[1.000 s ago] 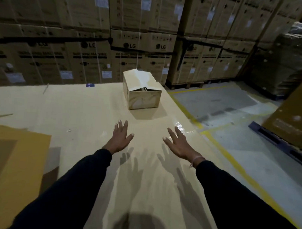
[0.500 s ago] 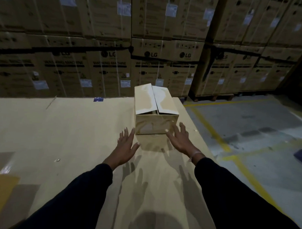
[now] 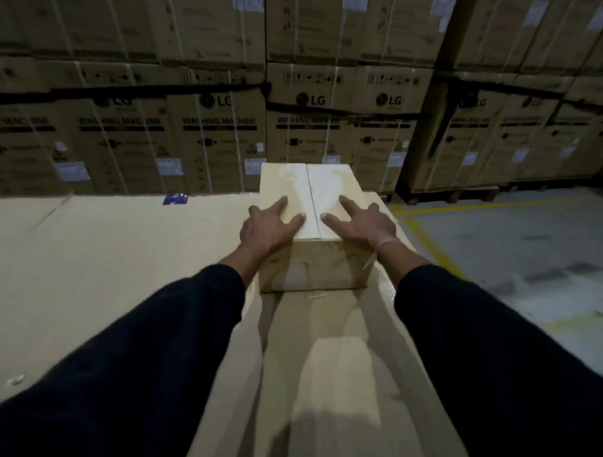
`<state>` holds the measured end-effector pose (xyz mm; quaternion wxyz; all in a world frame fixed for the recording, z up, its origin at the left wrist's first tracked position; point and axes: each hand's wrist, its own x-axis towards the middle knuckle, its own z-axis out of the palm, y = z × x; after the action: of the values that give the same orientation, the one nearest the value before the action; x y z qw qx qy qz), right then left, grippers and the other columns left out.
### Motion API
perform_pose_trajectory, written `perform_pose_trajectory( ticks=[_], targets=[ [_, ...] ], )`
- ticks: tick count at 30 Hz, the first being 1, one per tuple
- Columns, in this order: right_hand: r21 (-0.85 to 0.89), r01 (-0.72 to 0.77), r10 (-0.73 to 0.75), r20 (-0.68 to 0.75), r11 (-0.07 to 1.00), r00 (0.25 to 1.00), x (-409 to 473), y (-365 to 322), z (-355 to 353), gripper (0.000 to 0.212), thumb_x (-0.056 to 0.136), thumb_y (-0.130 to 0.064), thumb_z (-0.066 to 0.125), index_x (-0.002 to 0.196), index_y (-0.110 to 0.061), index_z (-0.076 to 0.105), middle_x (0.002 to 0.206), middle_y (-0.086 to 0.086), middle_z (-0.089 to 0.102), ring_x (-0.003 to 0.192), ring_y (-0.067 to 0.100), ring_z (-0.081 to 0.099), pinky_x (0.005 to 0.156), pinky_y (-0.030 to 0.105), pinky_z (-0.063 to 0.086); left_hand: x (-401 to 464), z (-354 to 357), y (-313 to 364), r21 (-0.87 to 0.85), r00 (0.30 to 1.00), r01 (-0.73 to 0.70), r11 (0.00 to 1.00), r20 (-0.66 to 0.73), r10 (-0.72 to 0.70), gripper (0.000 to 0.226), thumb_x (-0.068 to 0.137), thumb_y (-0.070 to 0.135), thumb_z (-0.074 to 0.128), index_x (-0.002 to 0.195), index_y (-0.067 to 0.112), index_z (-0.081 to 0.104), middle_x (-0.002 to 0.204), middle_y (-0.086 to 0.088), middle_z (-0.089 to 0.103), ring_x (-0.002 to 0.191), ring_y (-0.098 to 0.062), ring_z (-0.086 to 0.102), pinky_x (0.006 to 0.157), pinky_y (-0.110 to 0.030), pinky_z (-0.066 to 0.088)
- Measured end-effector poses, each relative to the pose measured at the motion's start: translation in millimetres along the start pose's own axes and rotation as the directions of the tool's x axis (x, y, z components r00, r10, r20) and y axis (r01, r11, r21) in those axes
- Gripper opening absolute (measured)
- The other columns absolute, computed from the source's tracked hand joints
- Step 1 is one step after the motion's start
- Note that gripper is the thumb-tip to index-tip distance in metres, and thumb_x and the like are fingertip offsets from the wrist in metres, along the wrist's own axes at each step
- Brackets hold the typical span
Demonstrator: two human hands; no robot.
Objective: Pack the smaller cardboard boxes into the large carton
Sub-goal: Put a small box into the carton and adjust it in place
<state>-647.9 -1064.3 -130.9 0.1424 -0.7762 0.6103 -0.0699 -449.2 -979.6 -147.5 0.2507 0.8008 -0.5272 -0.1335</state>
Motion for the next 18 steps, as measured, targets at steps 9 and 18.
perform_pose_trajectory(
  ticks=[9,18],
  targets=[
    [0.016,-0.001,0.000,0.090,1.000,0.996,-10,1,-13,0.107,0.076,-0.098,0.043,0.165,-0.046,0.015,0.159,0.016,0.045,0.139,0.041,0.049,0.101,0.045,0.045,-13,-12,-1,0.025,0.997,-0.068,0.997,0.042,0.067,0.078,0.094,0.068,0.052,0.160,0.032,0.031,0.152,-0.014,0.049,0.140,-0.034,0.041,0.108,-0.045,0.040],
    [0.039,-0.047,0.043,0.114,0.998,0.993,-81,3,-7,0.113,0.068,-0.103,0.041,0.163,-0.050,0.012,0.144,0.018,0.058,0.127,0.040,0.058,0.084,0.043,0.044,-79,-19,-13,-0.003,0.997,-0.040,0.999,0.062,0.040,0.079,0.090,0.072,0.051,0.159,0.040,0.030,0.140,-0.019,0.054,0.134,-0.035,0.046,0.102,-0.042,0.043]
  ],
)
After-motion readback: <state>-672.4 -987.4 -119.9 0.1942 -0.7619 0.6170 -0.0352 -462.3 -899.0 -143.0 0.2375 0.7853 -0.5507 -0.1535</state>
